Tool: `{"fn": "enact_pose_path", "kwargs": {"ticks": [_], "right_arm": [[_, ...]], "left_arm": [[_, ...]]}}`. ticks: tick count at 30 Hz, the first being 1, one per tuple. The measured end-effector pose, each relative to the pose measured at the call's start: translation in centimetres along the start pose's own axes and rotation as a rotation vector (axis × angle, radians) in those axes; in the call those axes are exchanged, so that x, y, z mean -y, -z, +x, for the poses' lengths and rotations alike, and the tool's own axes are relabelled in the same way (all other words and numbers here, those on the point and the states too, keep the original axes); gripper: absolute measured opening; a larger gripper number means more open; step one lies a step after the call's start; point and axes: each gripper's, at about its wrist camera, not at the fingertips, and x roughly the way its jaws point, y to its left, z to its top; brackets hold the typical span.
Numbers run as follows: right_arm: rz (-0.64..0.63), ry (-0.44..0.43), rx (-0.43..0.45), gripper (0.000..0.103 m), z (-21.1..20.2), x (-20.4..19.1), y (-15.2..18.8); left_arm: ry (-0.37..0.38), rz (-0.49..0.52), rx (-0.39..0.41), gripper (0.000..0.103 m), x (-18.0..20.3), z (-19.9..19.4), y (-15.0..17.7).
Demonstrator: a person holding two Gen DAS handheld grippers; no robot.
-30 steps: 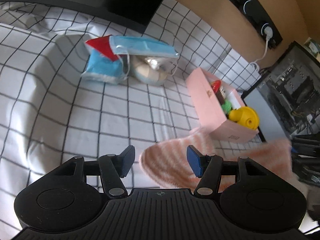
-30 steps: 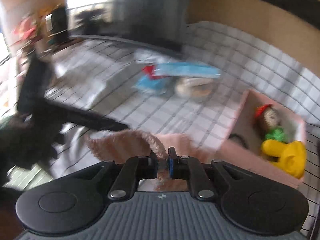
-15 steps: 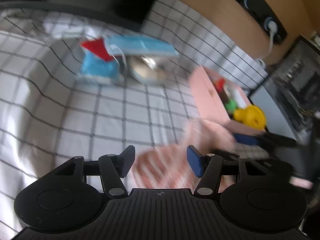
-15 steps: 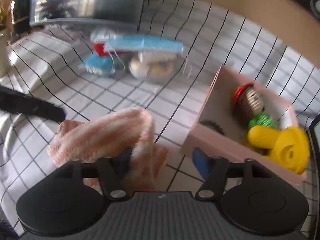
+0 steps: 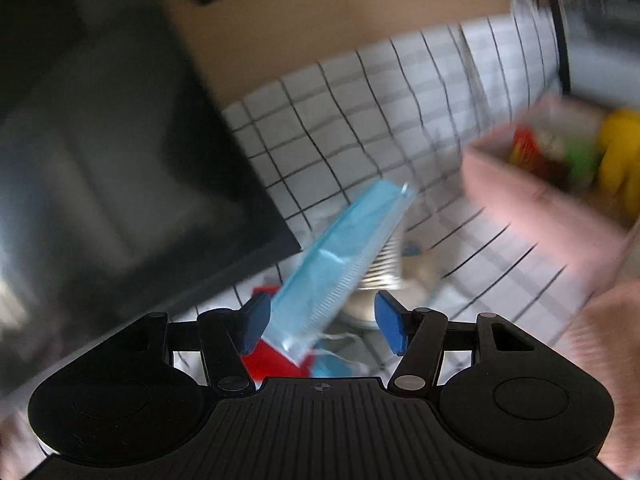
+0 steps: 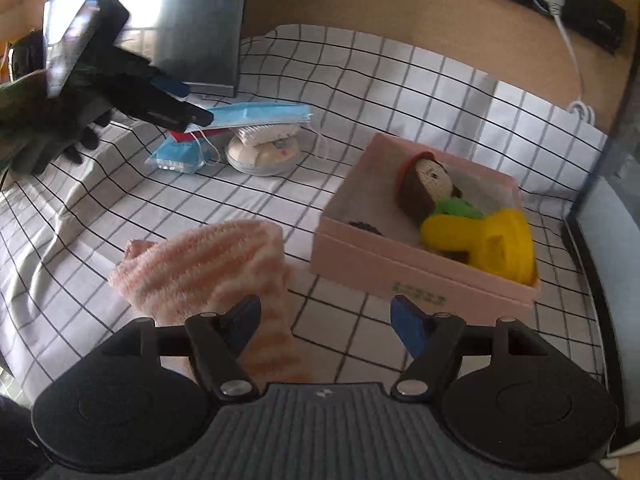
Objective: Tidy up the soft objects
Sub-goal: 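Grasp the blue face mask with the right tool and set it on the table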
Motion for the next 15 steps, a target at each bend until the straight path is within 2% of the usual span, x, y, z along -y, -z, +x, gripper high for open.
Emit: {"fn": "enact_pose_path", "kwargs": {"ticks": [4,6,9,13,15], "right_arm": [[0.044,0.019,-0.007,0.072,-0.5,0.8,0.7],[0.059,0.013,0.004,0.072,-0.8,1.2,0.7],[0.076,-0.027,0.033,0.073,-0.8,1.0,-0.1],[0.133,-0.105,0.034,0.073,1.3,0.3,-3.1],[0.178,-0.178,0.037,0.073,2.6,-0.3,-5.3]], "left_arm": [[-0.046,0.2,-0.079,0.063,1.6,4.5,-0.8],[-0.009,0.184,-0.113,0.063,1.3,5.7,-0.9],[0.108,-0.032,-0.101,0.063,-0.6,4.7,-0.7],[0.134,-0.254,-0.044,0.062,-1.6,0.8,2.0],[0.172,-0.436,-0.039,0.061,-2.6,-1.2,4.7]]}}
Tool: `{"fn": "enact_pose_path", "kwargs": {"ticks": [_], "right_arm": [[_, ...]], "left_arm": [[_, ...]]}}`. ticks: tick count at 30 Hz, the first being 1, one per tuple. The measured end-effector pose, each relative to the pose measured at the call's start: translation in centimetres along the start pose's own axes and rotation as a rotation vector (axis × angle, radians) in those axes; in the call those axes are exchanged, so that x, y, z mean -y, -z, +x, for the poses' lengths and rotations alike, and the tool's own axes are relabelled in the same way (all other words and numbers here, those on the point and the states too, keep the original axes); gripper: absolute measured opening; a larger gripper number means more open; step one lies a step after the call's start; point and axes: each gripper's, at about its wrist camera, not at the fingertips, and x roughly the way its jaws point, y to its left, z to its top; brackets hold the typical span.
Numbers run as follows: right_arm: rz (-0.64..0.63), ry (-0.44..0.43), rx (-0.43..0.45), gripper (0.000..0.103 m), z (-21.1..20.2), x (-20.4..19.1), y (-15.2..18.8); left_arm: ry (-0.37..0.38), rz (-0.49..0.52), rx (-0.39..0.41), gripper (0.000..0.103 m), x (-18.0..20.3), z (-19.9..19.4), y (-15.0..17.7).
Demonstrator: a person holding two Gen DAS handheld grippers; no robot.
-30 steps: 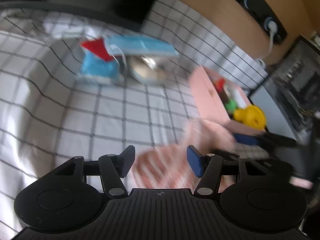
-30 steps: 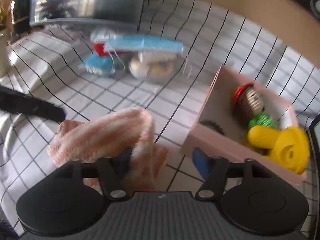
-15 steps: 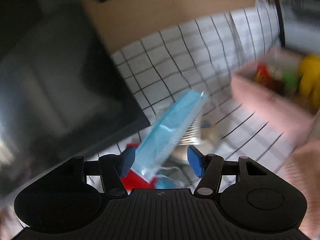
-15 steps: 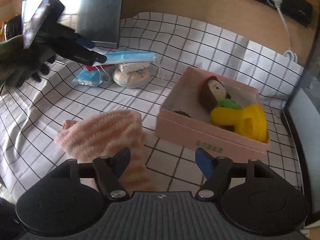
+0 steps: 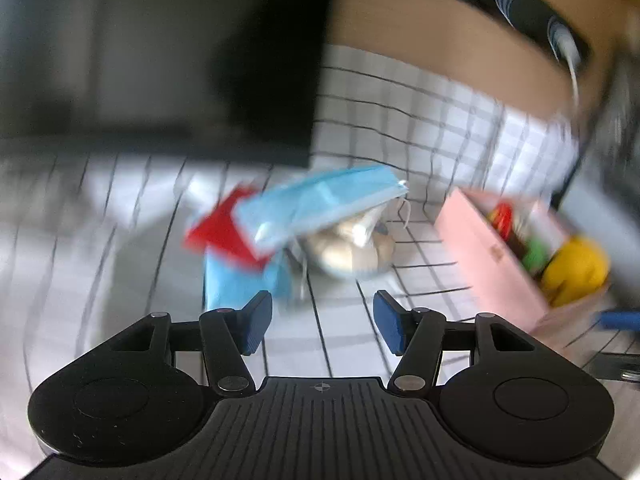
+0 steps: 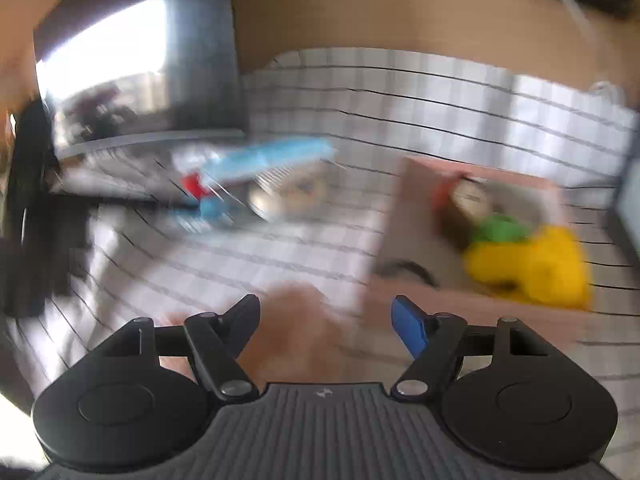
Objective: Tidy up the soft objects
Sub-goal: 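Grasp the blue face mask with the right tool and set it on the table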
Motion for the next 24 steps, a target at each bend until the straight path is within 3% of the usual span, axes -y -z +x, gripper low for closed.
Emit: {"fn": "enact_pose_path", "kwargs": {"ticks": [3,6,11,15,17,19,21,24], "right_arm": [[0.075,-0.131,-0.008,0.073,3.1,-1.8,-3.6],[0.211,-0.252,-0.013,0.073,7.5,-3.7,-6.9],[0.543,-0.287,-0.079,0.062,15.8,-5.2,-9.6],[0.724,-0.224,-0.098,0.06,20.7,-4.7,-10.0],[0.743,-0.174,-0.089,0.054,21.9,-4.4,-10.2],[0.741,-0.205,-0.127,0.006,22.7,-4.2,-10.2],[0.704,-0.26,-0.146,0.003,21.6,-4.4,-10.0],[0.523,-0.271,-0.114,0.002,16.7,-5.7,-9.8]], "left_arm": [[0.068,-0.253,0.011,0.06,-2.8,-2.3,3.1],[0.092,-0.4,0.029,0.06,-4.8,-4.5,5.0],[0.081,-0.446,0.045,0.06,-6.5,-8.1,7.5],[0.064,-0.484,0.001,0.06,-7.9,-9.9,9.9],[0.042,-0.491,-0.017,0.06,-8.3,-10.5,11.0],[0.03,-0.505,-0.024,0.06,-8.7,-11.2,12.0],[0.029,-0.518,-0.027,0.06,-8.8,-11.5,12.7],[0.047,-0.516,-0.034,0.06,-8.7,-11.5,13.2]]}}
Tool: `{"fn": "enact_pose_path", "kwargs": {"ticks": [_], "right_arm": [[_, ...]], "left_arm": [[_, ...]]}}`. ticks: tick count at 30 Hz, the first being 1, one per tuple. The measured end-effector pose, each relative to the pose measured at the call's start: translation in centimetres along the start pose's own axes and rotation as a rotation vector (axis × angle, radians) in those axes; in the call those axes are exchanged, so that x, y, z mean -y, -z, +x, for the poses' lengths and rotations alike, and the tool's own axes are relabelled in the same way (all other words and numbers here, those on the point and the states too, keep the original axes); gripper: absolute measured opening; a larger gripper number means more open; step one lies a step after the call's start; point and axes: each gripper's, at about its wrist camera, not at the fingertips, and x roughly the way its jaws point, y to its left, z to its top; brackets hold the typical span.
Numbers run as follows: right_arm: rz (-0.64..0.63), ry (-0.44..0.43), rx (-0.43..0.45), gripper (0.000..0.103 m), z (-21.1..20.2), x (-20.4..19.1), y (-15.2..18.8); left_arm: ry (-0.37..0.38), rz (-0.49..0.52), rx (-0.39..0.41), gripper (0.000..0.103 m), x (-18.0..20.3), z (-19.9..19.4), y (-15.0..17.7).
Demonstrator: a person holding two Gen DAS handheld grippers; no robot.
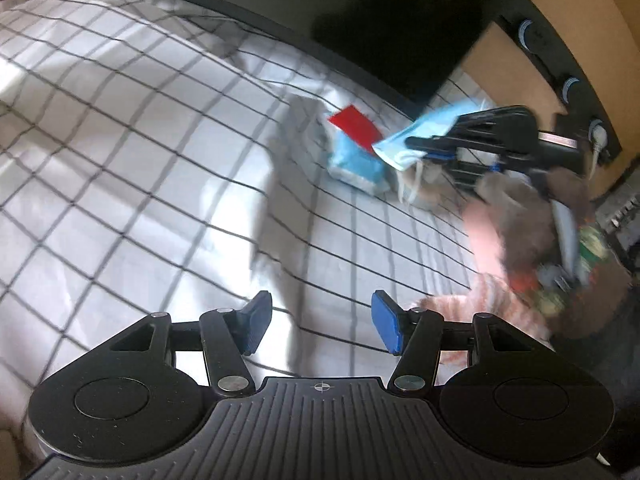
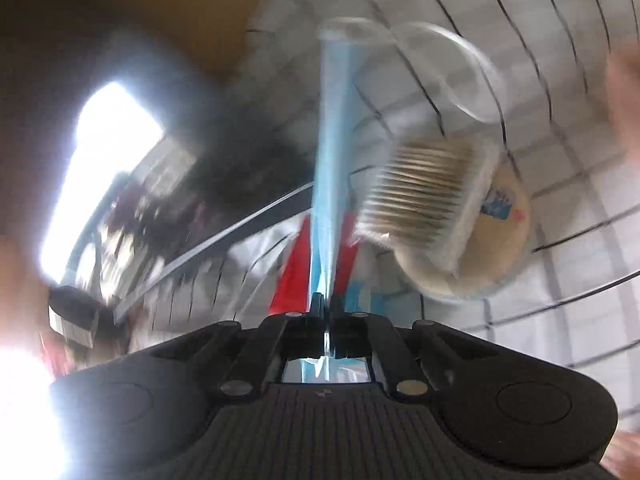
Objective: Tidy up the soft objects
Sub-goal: 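Grasp the blue face mask with the right tool and set it on the table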
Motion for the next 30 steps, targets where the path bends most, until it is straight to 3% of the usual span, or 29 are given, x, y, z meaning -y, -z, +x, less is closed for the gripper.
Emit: {"fn": "enact_pose_path", "kwargs": {"ticks": [4,10,15,18,20,22,23,24,27,28,30], "right_arm": [[-0.261,0.049,0.07,0.002,-8.3,-1.9,2.5],[-0.382,0.234,0.096,0.002,-19.1,1.4,5.4],[-0.218,0.336,0.013,0.002,-24.3,8.5,9.0],[-0.053,0.327,-0.08,0.002,-26.1,13.7,11.3],[0.026,0.339,-0.105,0.002,-26.9,16.6,13.0],[0.07,0.355,-0.084,0.005,-27.5,18.6,13.8],[0.062,0.381,-0.065,0.008,-27.7,19.1,14.1],[0.031,0.426,-0.048,0.017,-27.9,19.3,14.2],[-0.123,0.552,0.018,0.061,-28.3,18.8,14.8],[-0.168,0.566,0.044,0.067,-28.4,18.6,14.9],[-0.22,0.557,0.066,0.068,-28.6,18.7,15.0]], "left_arm": [[0.065,0.065,-0.031,0.06,1.9,0.9,-0.1],[0.181,0.295,-0.109,0.06,8.7,3.6,0.6],[0.18,0.525,-0.147,0.06,15.1,6.6,2.8],[0.2,0.614,-0.211,0.06,18.0,9.0,3.7],[0.178,0.638,-0.27,0.061,19.1,11.1,4.1],[0.141,0.592,-0.319,0.062,19.4,12.9,4.1],[0.135,0.564,-0.326,0.063,19.5,13.5,4.0],[0.13,0.538,-0.316,0.063,19.6,13.7,3.8],[0.09,0.434,-0.29,0.07,19.9,14.8,3.3],[0.086,0.406,-0.276,0.077,20.1,15.1,3.3],[0.079,0.397,-0.262,0.087,20.7,15.6,3.4]]}}
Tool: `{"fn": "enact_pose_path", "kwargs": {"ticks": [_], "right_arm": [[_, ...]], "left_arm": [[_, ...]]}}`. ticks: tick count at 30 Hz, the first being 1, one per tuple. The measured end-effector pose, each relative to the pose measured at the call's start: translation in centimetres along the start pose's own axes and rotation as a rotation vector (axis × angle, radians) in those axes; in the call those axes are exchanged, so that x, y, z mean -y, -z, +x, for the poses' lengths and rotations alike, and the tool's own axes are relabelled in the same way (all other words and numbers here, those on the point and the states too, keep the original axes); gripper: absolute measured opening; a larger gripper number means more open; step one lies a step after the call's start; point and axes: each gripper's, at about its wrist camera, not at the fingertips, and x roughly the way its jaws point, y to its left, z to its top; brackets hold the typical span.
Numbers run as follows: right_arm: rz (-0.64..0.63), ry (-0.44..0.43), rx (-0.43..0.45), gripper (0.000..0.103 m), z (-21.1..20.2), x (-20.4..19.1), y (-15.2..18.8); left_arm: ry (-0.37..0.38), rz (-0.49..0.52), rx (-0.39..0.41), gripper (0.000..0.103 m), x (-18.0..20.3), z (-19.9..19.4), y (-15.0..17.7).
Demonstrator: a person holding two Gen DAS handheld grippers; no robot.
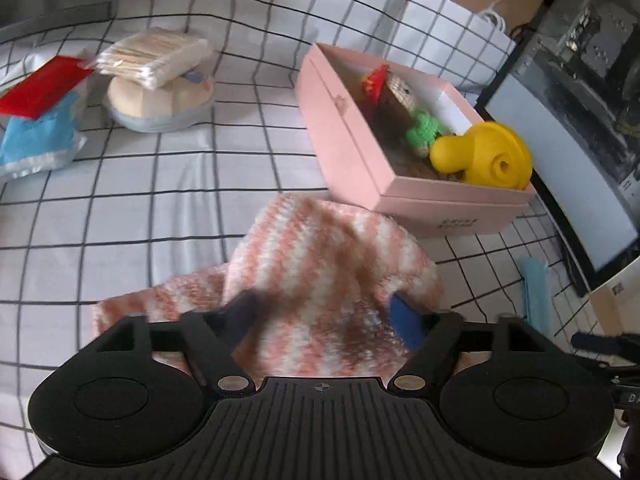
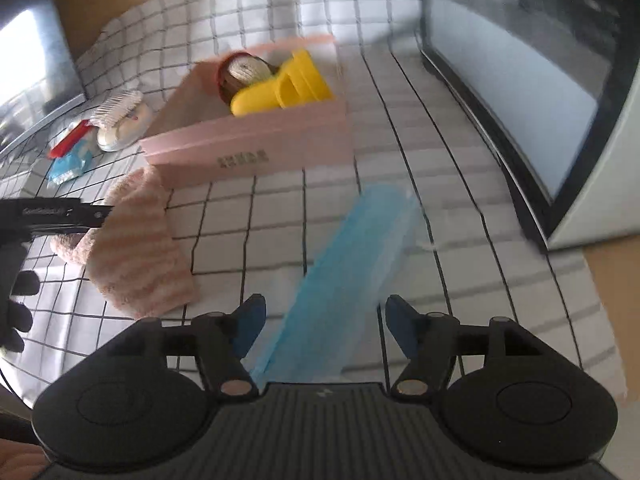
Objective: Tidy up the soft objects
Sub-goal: 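Grasp the blue face mask with the right tool and set it on the table, then close the left tool on the striped towel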
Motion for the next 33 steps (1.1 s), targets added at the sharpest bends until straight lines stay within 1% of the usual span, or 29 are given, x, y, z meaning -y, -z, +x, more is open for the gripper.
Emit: {"fn": "enact_pose_path", "kwargs": {"ticks": [2,6,8,9,12,13,14,15,18,21,22,25,28,31,33], "right_arm": [[-0.018,-0.002,0.01,0.069,0.4,-0.2,-0.2],[-0.025,0.049,0.031,0.069,1.9,0.4,-0.3],[-0.011,0.041,0.037,0.07,2.4,1.0,-0.3],[0.003,0.03,0.036,0.072,2.7,1.3,-0.3],[0.033,0.005,0.069,0.081,3.0,1.9,-0.2],[0.034,0.0,0.078,0.085,3.0,2.1,-0.1],[0.03,-0.006,0.084,0.087,3.1,2.1,-0.1],[0.022,-0.012,0.087,0.091,3.3,2.0,-0.1],[-0.028,-0.018,0.087,0.102,3.8,1.4,0.0],[-0.092,0.025,0.092,0.103,4.3,0.3,0.3],[-0.105,0.039,0.098,0.103,4.4,0.0,0.4],[-0.104,0.056,0.112,0.103,4.4,-0.2,0.7],[-0.112,0.052,0.093,0.103,4.5,-0.2,0.3],[-0.132,0.042,0.07,0.103,4.7,-0.1,-0.1],[-0.121,0.044,0.066,0.103,4.9,-0.1,-0.6]], "left_arm": [[-0.021,0.017,-0.006,0.089,1.0,0.6,-0.1],[-0.143,0.071,0.021,0.09,3.6,1.3,0.7],[-0.19,0.118,0.003,0.09,4.7,1.6,1.0],[-0.186,0.11,-0.002,0.09,4.8,1.4,1.0],[-0.11,0.038,0.006,0.091,4.4,0.8,1.4],[-0.099,0.031,0.009,0.091,4.5,0.8,1.5],[-0.095,0.038,0.01,0.091,4.7,0.8,1.7],[-0.1,0.052,0.009,0.091,5.0,1.0,1.8],[-0.154,0.146,0.001,0.091,6.5,1.5,2.2],[-0.202,0.274,-0.002,0.093,7.0,2.2,2.6],[-0.196,0.278,-0.002,0.093,6.8,2.2,2.6],[-0.178,0.231,-0.003,0.093,6.2,2.0,2.3],[-0.185,0.191,0.011,0.094,6.1,1.9,2.3],[-0.22,0.232,0.022,0.093,6.9,2.2,2.7],[-0.224,0.232,0.039,0.089,6.9,2.1,2.9]]}}
